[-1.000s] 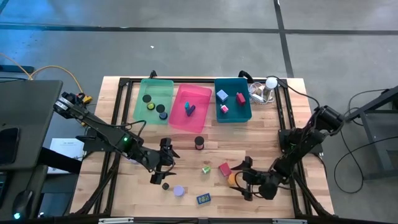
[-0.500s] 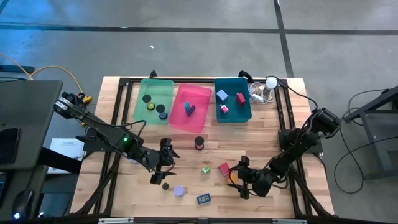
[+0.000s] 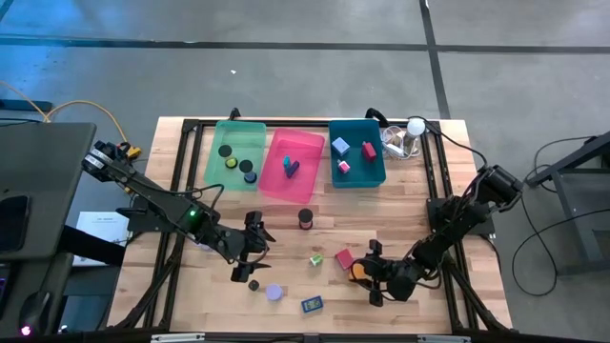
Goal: Pick & Place Office items
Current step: Put the yellow hourglass into the green bin
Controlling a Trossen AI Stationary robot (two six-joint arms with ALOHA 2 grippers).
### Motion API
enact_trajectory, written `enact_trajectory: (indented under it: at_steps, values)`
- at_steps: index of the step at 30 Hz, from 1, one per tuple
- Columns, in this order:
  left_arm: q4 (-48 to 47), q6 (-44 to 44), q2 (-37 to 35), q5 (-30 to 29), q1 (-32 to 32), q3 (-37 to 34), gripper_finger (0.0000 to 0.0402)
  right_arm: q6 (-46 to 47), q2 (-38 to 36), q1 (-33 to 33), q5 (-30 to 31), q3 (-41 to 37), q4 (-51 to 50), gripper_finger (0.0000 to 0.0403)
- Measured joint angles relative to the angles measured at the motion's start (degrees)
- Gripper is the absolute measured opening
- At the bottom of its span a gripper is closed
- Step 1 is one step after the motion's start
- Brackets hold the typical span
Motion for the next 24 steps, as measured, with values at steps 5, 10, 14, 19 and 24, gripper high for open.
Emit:
enact_trajectory:
  at_steps: [5, 10, 14, 19, 24]
  values:
    - [1.07, 0.0, 0.0, 0.0, 0.0, 0.0, 0.0324, 0.02, 0.0, 0.0, -0.54, 0.0, 0.77, 0.0148]
    - [3.71, -0.11, 0.0, -0.01, 0.0, 0.02, 0.0324, -2.43, -0.04, 0.27, -0.71, 0.0, 4.22, 0.0149]
    - [5.78, -0.21, -0.02, 0.0, 0.0, 0.02, 0.0324, -6.37, -0.07, 0.97, 0.3, 0.02, 8.63, 0.0153]
    - [9.3, -0.96, 0.4, -0.07, 0.0, 0.07, 0.0324, -14.62, -0.08, 1.51, 0.6, 0.02, 16.75, 0.015]
    - [16.49, -0.88, 5.58, -0.09, 0.01, 0.11, 0.0324, -23.99, -0.09, 1.51, 1.69, 0.94, 23.46, 0.0152]
